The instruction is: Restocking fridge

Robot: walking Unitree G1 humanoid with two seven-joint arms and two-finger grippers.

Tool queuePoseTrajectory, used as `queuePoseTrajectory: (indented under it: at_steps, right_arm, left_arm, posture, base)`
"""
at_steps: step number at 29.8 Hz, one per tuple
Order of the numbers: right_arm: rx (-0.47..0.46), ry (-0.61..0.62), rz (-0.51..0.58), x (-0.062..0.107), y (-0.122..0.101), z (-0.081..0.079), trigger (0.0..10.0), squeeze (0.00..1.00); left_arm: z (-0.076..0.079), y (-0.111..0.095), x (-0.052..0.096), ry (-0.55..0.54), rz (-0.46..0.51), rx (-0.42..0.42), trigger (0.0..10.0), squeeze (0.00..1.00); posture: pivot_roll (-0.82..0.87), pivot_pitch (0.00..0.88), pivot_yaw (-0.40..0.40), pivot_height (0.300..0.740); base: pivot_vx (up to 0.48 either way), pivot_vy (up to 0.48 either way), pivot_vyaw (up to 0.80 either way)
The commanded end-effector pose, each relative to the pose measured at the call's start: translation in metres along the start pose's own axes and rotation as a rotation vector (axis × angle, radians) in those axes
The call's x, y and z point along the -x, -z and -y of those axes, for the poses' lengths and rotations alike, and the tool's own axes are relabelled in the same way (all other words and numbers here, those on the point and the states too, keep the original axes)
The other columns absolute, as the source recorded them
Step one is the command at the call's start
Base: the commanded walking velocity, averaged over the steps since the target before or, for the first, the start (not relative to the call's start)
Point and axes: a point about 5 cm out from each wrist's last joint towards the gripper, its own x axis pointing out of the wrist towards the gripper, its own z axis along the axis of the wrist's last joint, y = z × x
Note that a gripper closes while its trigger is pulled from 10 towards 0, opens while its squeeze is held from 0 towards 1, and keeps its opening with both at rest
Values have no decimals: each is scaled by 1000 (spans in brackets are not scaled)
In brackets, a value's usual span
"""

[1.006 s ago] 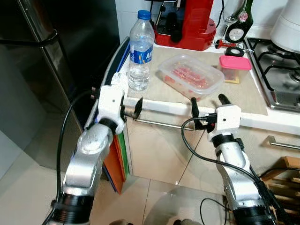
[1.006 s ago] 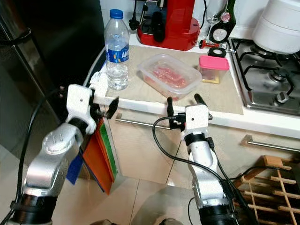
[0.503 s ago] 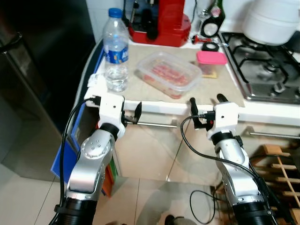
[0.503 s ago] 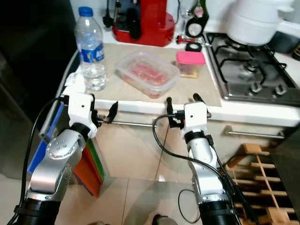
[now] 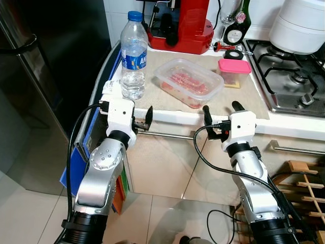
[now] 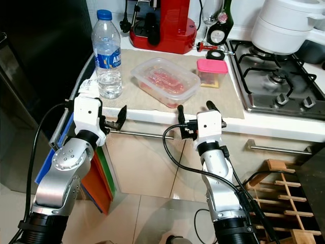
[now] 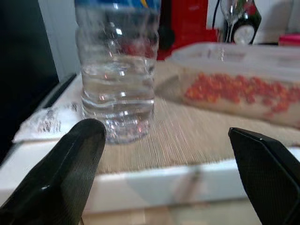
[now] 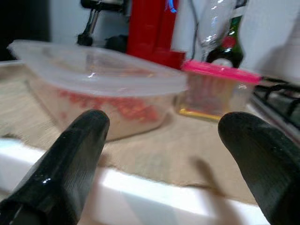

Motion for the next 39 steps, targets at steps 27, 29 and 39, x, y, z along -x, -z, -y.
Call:
queuePoseTrajectory:
  at_steps: [27, 29, 39]
  right_arm:
    - [-75, -8, -162, 27, 25, 23, 10000, 0]
    - [-73, -6, -156, 26, 26, 22, 10000, 0]
    - [-62, -4, -137, 23, 24, 22, 10000, 0]
  left_arm:
    - [-7, 16, 24, -23, -44, 7, 10000, 0]
    - [-7, 15, 23, -19, -40, 7, 10000, 0]
    - [-6, 12, 19, -5, -32, 20, 10000, 239]
  posture:
    - [-10, 0, -26, 740]
    - [-12, 0, -24, 740]
    - [-20, 0, -20, 740]
  base:
    - [0, 0, 0]
    - [0, 0, 0]
    - [0, 0, 0]
